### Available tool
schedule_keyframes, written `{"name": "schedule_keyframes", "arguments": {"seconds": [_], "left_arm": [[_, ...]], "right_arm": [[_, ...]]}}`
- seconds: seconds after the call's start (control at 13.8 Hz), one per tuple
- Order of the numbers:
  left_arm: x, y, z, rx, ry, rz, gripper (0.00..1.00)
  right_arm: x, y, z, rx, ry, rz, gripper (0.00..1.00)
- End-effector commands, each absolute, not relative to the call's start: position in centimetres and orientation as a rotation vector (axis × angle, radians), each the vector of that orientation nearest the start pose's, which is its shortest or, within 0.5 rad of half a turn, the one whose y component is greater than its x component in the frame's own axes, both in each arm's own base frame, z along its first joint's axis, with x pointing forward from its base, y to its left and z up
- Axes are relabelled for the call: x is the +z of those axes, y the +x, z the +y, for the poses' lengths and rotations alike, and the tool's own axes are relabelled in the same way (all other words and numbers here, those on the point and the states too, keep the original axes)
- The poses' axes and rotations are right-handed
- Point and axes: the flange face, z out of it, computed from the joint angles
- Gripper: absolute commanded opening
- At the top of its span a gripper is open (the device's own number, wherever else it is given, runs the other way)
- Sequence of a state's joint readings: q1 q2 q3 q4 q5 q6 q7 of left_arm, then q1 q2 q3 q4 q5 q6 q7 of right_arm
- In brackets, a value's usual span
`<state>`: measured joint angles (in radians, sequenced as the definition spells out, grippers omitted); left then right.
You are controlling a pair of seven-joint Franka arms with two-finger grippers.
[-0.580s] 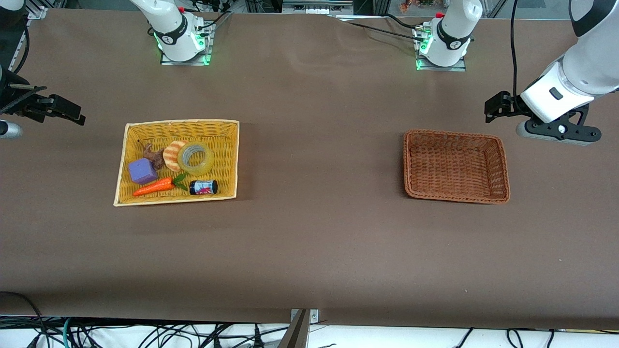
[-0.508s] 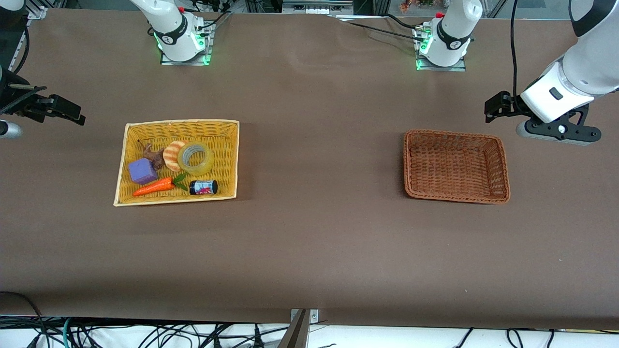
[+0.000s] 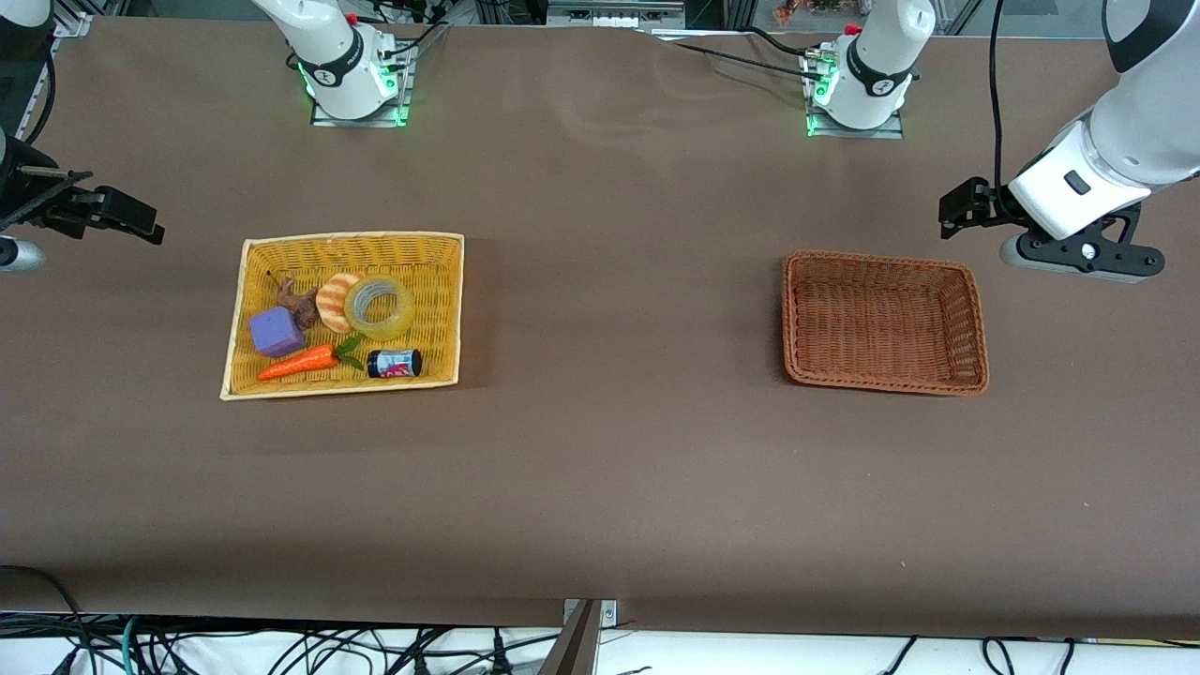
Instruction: Transfer tape with both arms
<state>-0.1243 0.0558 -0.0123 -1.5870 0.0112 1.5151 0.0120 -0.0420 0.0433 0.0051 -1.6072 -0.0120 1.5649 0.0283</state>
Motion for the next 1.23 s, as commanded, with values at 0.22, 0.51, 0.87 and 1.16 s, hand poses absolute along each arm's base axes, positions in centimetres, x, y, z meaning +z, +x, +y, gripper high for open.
{"name": "schedule_keyframes", "arguments": {"seconds": [0.22,0.51,0.87,1.16], "left_arm": [[58.41,56.16,-7.16,0.209,-3.072,0.254,1.00],[58.42,56.15,-7.41,0.207,-3.071,0.261,1.00],[58.51,56.12,-7.32,0.204,-3.072,0.259,1.00],[58.41,56.14,-7.33,0.209,-3.071,0.259,1.00]], "right_arm": [[58.90,56.66,-2.52,0.129,-3.157,0.091,1.00],[58.90,56.66,-2.52,0.129,-3.157,0.094,1.00],[58.89,56.64,-2.51,0.131,-3.156,0.096,1.00],[58.08,56.95,-2.75,0.157,-3.143,0.106,1.00]]}}
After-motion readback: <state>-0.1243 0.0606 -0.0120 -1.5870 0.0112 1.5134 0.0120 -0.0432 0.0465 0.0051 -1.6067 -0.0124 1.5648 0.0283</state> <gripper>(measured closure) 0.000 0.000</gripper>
